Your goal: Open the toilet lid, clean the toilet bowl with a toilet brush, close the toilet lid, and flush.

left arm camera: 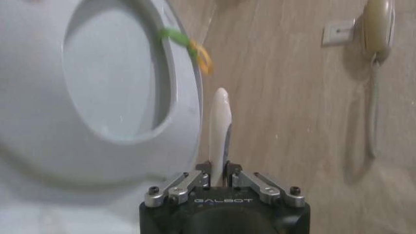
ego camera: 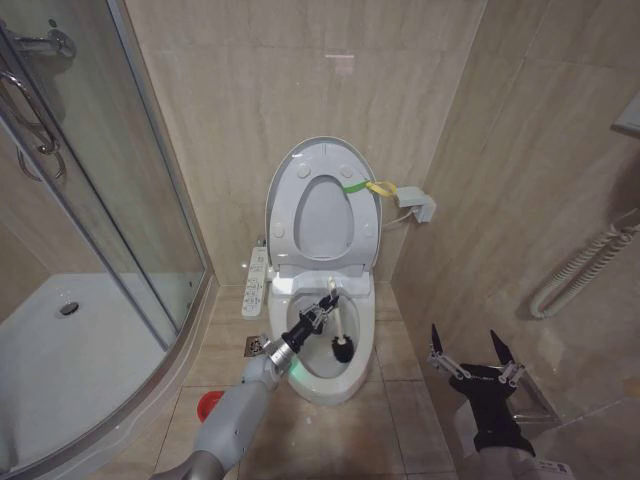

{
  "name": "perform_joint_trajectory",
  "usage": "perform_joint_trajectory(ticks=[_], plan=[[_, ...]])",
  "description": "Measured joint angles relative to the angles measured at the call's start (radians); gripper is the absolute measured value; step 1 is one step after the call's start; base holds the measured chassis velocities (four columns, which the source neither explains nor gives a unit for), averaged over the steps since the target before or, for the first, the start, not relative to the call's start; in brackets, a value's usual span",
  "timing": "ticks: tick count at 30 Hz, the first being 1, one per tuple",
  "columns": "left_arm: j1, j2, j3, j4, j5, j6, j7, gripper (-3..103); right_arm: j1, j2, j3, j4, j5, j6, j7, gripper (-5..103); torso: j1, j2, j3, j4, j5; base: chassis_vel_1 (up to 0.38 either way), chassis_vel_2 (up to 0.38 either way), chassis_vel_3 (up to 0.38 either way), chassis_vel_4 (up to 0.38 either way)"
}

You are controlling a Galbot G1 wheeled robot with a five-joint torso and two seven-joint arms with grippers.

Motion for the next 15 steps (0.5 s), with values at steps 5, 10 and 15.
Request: perform_joint_trajectory(ticks=[5,10,15], plan=[[0.009,-0.02,-0.002,0.13,0.024,-0.009,0.025,15,0.0,0.0,0.0,0.0,0.0,0.0,0.0,100,0.0,0.0,-0.001,-0.0006,0.0001,0.0,0.0,0.0,0.0],[0.019,-0.006,-0.009,0.154,0.034,-0.01,0.031,19,0.0,0.0,0.0,0.0,0.0,0.0,0.0,100,0.0,0.0,0.0,0.0003,0.0002,0.0,0.0,0.0,0.0],[0.003,0.008,-0.005,0.028,-0.019,0.007,0.0,17,0.0,0.0,0.0,0.0,0.0,0.0,0.0,100,0.0,0.0,0.0,-0.0004,0.0,0.0,0.0,0.0,0.0]])
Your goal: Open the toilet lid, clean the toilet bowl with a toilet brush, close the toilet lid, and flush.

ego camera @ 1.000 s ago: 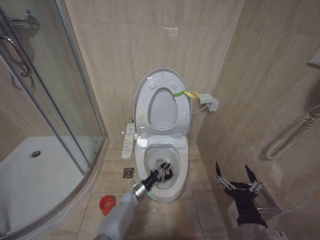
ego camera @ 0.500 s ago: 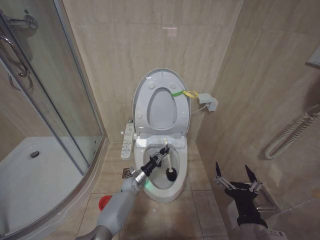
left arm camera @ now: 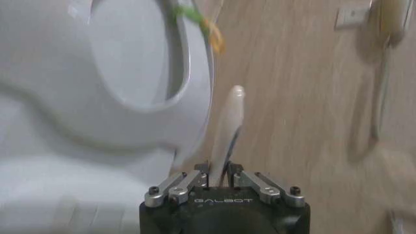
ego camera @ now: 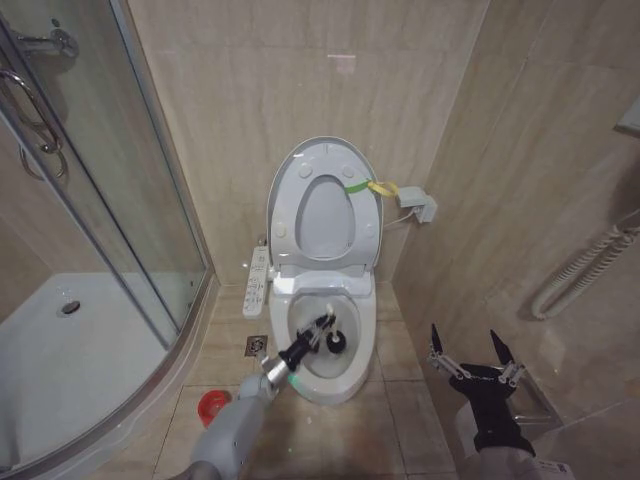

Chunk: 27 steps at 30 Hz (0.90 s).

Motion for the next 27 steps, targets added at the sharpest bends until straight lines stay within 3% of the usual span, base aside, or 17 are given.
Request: perform_joint_trajectory(ticks=[6,10,14,23,27], plan=[[-0.01,-0.024,-0.002,-0.028,-0.03,0.013,-0.014,17,0.0,0.0,0.0,0.0,0.0,0.0,0.0,100,0.0,0.0,0.0,0.0003,0.0,0.0,0.0,0.0,0.0],[-0.015,-0.049,-0.008,0.088,-0.003,-0.002,0.0,15,0.0,0.0,0.0,0.0,0.0,0.0,0.0,100,0.0,0.0,0.0,0.0008,0.0001,0.0,0.0,0.0,0.0],[-0.017,-0.05,-0.013,0.125,0.001,-0.008,0.004,15,0.0,0.0,0.0,0.0,0.0,0.0,0.0,100,-0.001,0.001,-0.001,0.0007,-0.0001,0.0,0.0,0.0,0.0],[-0.031,-0.008,-0.008,0.006,-0.037,0.014,-0.046,15,0.0,0.0,0.0,0.0,0.0,0.0,0.0,100,0.0,0.0,0.0,0.0005,0.0001,0.0,0.0,0.0,0.0],[-0.066,-0.009,-0.006,0.014,-0.044,0.013,-0.057,15,0.0,0.0,0.0,0.0,0.0,0.0,0.0,100,0.0,0.0,0.0,0.0002,0.0002,0.0,0.0,0.0,0.0]])
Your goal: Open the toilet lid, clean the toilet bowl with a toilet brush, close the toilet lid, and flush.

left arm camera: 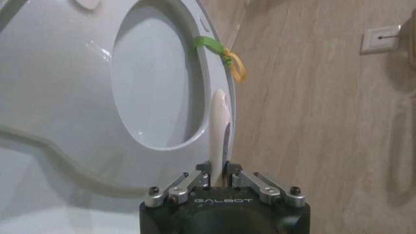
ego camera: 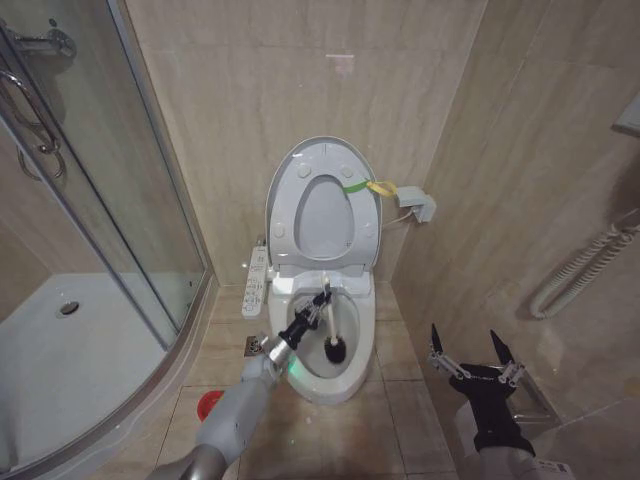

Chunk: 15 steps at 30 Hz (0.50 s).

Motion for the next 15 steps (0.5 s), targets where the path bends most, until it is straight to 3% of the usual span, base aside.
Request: perform_joint_trajectory(ticks=[11,15], plan=[[-0.048,-0.03,0.016,0.108,0.001,-0.007,-0.005,15,0.0,0.0,0.0,0.0,0.0,0.0,0.0,100,0.0,0.0,0.0,0.0004,-0.0001,0.0,0.0,0.0,0.0],[-0.062,-0.036,0.027,0.12,0.003,-0.002,-0.051,15,0.0,0.0,0.0,0.0,0.0,0.0,0.0,100,0.0,0.0,0.0,0.0002,0.0,0.0,0.0,0.0,0.0]])
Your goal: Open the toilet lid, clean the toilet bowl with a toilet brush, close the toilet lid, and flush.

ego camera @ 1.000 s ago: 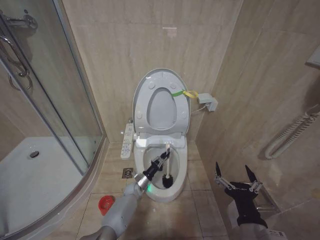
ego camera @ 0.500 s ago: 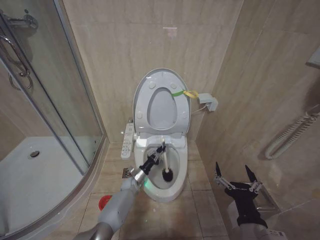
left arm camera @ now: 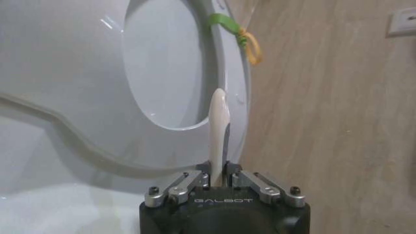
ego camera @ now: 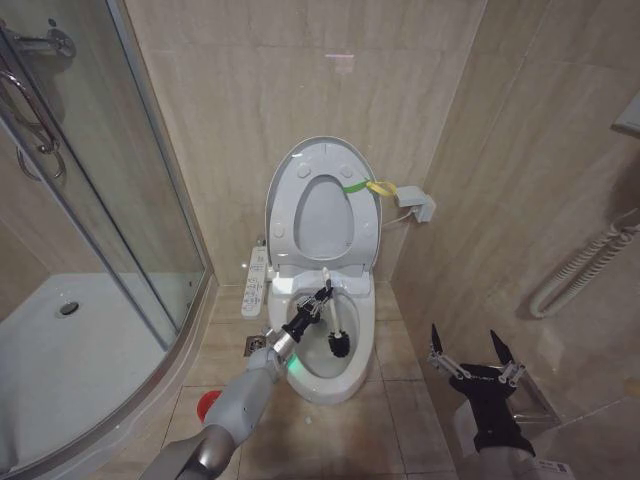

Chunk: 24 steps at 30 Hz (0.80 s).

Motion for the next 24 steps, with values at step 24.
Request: perform_joint_trajectory(ticks=[24], plan=[[-0.045,-0.045,-0.005,0.142,0.036,0.0,0.0,15,0.0,0.0,0.0,0.0,0.0,0.0,0.0,100,0.0,0.0,0.0,0.0003,0.0,0.0,0.0,0.0,0.0]])
